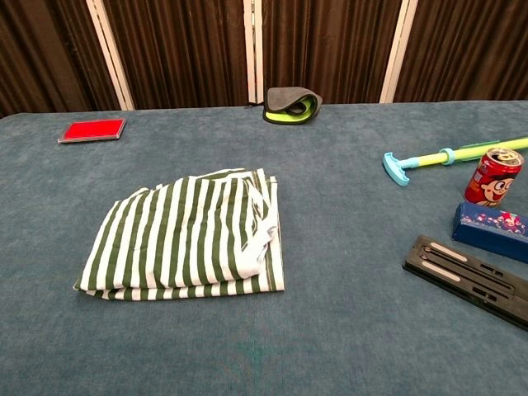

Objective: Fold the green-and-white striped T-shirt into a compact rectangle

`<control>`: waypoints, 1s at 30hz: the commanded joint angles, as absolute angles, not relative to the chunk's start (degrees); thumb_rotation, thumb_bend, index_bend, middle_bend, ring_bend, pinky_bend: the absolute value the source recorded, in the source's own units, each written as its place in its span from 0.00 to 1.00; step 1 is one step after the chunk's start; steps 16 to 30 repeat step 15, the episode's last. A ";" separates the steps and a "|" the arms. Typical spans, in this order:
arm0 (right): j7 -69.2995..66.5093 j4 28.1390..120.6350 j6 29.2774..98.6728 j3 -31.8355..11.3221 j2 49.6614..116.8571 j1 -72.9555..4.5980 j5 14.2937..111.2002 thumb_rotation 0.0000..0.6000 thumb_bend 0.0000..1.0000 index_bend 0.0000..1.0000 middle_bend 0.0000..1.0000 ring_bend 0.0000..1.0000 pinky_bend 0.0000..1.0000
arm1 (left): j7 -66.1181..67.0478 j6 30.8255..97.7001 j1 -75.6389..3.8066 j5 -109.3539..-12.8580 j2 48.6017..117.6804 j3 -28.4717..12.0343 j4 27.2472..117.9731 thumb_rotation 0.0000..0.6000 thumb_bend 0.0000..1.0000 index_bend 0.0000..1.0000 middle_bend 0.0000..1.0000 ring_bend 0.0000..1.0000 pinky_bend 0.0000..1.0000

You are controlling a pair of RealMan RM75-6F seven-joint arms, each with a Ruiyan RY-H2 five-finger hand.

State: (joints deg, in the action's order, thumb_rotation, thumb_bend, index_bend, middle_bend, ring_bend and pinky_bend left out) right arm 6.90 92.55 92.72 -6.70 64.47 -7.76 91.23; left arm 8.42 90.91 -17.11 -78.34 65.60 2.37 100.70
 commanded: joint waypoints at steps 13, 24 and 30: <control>4.89 92.15 93.26 -6.88 64.28 -7.13 91.22 1.00 0.00 0.02 0.00 0.00 0.00 | 8.06 88.82 -15.76 -80.29 66.06 -0.14 99.48 1.00 0.00 0.00 0.00 0.00 0.00; 4.78 92.06 92.89 -6.86 64.34 -7.22 91.09 1.00 0.00 0.02 0.00 0.00 0.00 | 8.02 88.76 -15.56 -80.48 66.07 -0.38 99.25 1.00 0.00 0.00 0.00 0.00 0.00; 4.78 92.06 92.89 -6.86 64.34 -7.22 91.09 1.00 0.00 0.02 0.00 0.00 0.00 | 8.02 88.76 -15.56 -80.48 66.07 -0.38 99.25 1.00 0.00 0.00 0.00 0.00 0.00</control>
